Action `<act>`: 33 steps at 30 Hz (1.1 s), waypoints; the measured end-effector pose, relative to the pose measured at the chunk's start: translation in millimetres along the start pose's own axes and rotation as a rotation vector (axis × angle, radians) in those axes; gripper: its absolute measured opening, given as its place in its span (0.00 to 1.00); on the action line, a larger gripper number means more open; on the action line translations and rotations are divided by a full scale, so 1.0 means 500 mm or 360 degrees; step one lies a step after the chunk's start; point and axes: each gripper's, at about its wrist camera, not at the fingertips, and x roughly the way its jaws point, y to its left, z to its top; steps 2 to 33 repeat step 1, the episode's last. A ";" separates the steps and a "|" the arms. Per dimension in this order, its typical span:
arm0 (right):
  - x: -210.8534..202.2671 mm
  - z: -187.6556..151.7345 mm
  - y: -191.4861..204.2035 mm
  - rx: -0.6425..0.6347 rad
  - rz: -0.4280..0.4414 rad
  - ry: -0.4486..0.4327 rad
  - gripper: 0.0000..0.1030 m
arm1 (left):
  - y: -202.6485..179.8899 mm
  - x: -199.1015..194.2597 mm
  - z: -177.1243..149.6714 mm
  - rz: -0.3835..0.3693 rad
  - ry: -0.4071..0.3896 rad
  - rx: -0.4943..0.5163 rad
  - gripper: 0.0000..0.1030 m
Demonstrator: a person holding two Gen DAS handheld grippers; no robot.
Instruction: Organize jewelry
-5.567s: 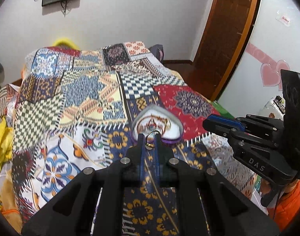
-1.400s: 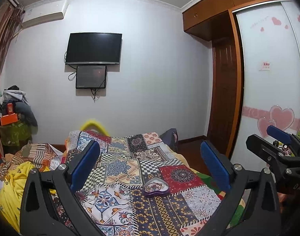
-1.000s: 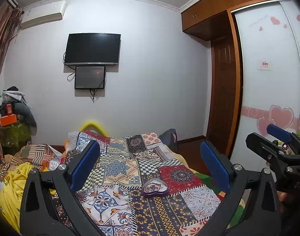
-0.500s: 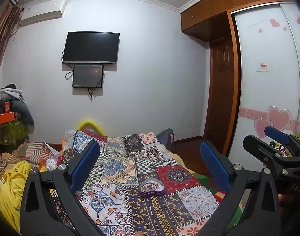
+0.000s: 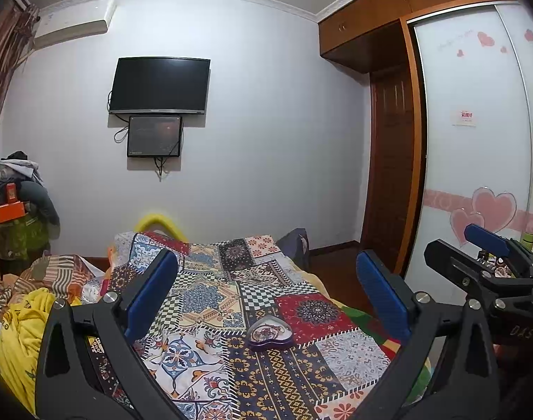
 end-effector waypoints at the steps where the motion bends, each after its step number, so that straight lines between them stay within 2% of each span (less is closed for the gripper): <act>1: 0.001 -0.001 0.000 0.0000 0.0000 0.0001 1.00 | -0.001 0.002 0.000 0.0004 0.0003 0.0000 1.00; 33: 0.001 -0.001 0.000 0.0000 0.0000 0.0001 1.00 | -0.001 0.002 0.000 0.0004 0.0003 0.0000 1.00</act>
